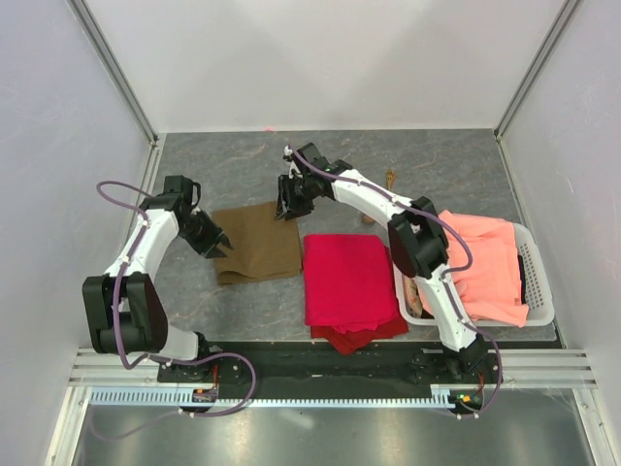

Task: Fold the napkin into a case and place the utensils inside
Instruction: Rotate the square-folded napkin at the center of the board, then smooth out the square-folded napkin at the center of the board.

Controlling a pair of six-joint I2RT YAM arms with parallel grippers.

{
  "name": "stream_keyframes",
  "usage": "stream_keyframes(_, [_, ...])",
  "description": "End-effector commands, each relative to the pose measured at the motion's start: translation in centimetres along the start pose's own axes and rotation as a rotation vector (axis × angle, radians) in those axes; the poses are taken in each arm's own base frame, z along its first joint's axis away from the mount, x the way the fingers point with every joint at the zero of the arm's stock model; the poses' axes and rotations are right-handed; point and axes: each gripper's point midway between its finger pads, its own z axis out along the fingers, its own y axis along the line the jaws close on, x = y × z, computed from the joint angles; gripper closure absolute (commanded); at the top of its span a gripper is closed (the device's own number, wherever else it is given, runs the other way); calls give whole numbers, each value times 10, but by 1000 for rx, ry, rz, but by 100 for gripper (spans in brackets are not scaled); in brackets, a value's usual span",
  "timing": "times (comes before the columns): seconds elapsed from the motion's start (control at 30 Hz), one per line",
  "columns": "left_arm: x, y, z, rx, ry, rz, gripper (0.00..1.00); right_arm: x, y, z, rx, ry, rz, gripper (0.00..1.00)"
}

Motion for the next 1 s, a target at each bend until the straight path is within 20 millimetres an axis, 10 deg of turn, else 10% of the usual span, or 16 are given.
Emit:
stream_keyframes(0.0, [4,35,-14,-160,-29,52,61,23,39,-57,-95,62,11,53])
stream_keyframes(0.33, [-5,48,-6,-275,13,54,52,84,13,-62,-77,196,102,41])
stream_keyframes(0.7, [2,53,13,-254,72,76,50,95,4,-56,-73,208,102,38])
stream_keyframes(0.97, [8,68,22,-265,101,52,54,66,18,-40,-100,147,50,40])
